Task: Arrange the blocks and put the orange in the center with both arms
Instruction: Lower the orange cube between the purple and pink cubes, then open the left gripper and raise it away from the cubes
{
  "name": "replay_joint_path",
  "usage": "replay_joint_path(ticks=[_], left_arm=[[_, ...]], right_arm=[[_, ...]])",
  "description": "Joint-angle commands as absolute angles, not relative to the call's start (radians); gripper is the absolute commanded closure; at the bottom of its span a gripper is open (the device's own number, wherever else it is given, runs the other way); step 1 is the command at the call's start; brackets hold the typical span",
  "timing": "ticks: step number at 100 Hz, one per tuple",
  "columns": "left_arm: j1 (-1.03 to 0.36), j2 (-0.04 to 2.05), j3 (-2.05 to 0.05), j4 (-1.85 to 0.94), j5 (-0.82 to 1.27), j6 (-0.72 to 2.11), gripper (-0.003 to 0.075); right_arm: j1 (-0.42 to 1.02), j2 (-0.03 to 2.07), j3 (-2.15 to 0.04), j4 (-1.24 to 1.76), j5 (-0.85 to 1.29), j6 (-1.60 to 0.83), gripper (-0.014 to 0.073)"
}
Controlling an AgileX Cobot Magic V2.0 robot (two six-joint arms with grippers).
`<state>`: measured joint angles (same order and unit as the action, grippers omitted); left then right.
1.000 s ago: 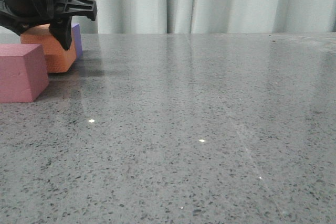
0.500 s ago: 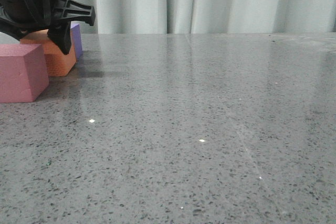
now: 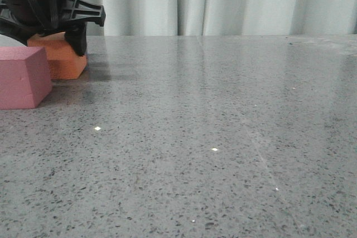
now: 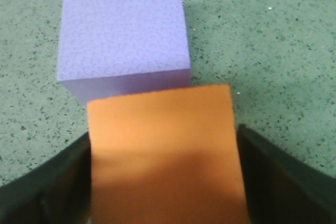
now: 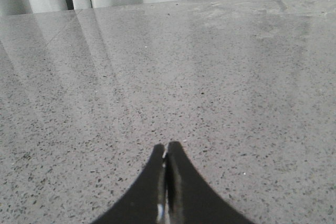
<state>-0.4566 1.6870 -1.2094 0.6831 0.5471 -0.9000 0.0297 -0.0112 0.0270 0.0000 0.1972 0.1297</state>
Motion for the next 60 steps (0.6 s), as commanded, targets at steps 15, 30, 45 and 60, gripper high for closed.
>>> replay_joint_path(ticks=[15, 30, 45, 60], left_arm=[[-0.456, 1.607, -1.237, 0.7, 0.503, -0.904, 0.0183], [-0.456, 1.552, -1.237, 0.7, 0.518, -0.894, 0.0183], [-0.456, 1.454, -1.237, 0.7, 0.567, -0.889, 0.0183], [-0.456, 1.342, -1.237, 0.7, 0.624, -0.869, 0.0183]], right_arm=[[0.022, -0.033, 0.013, -0.009, 0.113, 0.122, 0.0661], [0.022, -0.033, 0.013, -0.009, 0.113, 0.122, 0.0661], [0.022, -0.033, 0.013, -0.009, 0.113, 0.122, 0.0661], [0.022, -0.033, 0.013, -0.009, 0.113, 0.122, 0.0661]])
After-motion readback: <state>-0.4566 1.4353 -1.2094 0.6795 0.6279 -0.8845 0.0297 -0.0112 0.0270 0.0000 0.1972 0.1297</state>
